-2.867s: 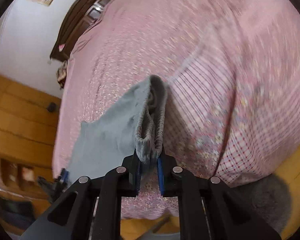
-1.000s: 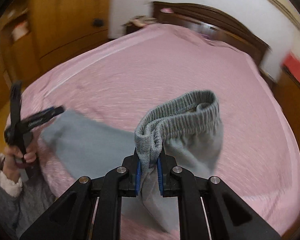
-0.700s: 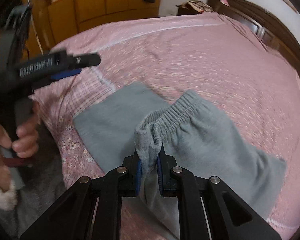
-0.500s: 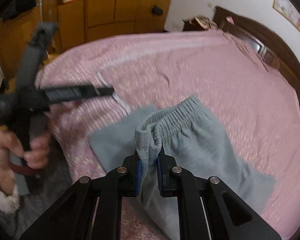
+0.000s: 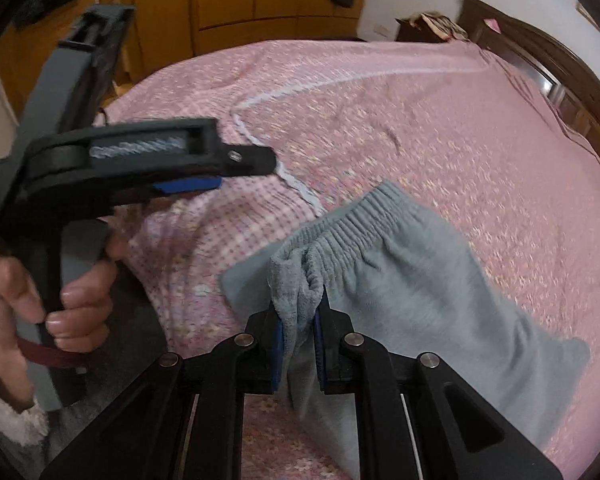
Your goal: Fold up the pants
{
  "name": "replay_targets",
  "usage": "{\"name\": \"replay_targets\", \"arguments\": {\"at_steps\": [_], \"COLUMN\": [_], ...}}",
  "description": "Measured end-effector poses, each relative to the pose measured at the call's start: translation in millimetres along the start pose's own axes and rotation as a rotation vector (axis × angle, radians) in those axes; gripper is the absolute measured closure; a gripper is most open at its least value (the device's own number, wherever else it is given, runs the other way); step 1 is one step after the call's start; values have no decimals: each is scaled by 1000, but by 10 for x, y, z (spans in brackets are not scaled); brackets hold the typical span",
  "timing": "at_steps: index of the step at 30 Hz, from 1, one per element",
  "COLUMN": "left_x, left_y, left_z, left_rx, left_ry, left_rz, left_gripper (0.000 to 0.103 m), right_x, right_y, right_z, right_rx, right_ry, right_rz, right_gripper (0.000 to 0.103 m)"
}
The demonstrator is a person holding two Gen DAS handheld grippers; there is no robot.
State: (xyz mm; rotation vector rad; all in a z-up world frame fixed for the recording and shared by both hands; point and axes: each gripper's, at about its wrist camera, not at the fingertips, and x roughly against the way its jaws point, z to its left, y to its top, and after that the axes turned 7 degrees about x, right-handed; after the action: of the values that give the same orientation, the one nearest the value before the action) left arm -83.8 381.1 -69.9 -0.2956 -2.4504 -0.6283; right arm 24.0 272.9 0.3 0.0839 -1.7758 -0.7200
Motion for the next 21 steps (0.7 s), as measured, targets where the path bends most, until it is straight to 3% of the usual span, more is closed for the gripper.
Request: {"name": "replay_targets", "arguments": {"at_steps": [6,7,8,10,12,14,18,21], "left_x": [45,44,34,43,98,228,449,184], "left_y": [2,11,42,45,28,-10,-284,-579], "left_z": [-11,1,-6,16,16,-76,-792,-1249], "left_rx": [5,7,9,14,28,26,-248,-414], "left_ry": [-2,-1,-1,-2,-9,-80,-137,-175], "left_rz": [4,6,7,4,-24,-70,-100,-21], "left_gripper": [33,33,33,33,34,35,34,34], "right_x": [-267,-275,-242,-78,228,480,962,1117], "right_y": [104,103,95,74,-40,-254,-1032,-1608], "right_z": [105,113,109,54,-170,-516,-1446,-2028], "right_rx": [15,9,-1,-38,-112,-222,-480,-625], "right_ry": [-15,-1,32,170,298,388,397,415], "right_rz": [73,69,51,-42,-179,-244,-272,-285], "right_gripper": [86,79,65,55,55,55,47,37]}}
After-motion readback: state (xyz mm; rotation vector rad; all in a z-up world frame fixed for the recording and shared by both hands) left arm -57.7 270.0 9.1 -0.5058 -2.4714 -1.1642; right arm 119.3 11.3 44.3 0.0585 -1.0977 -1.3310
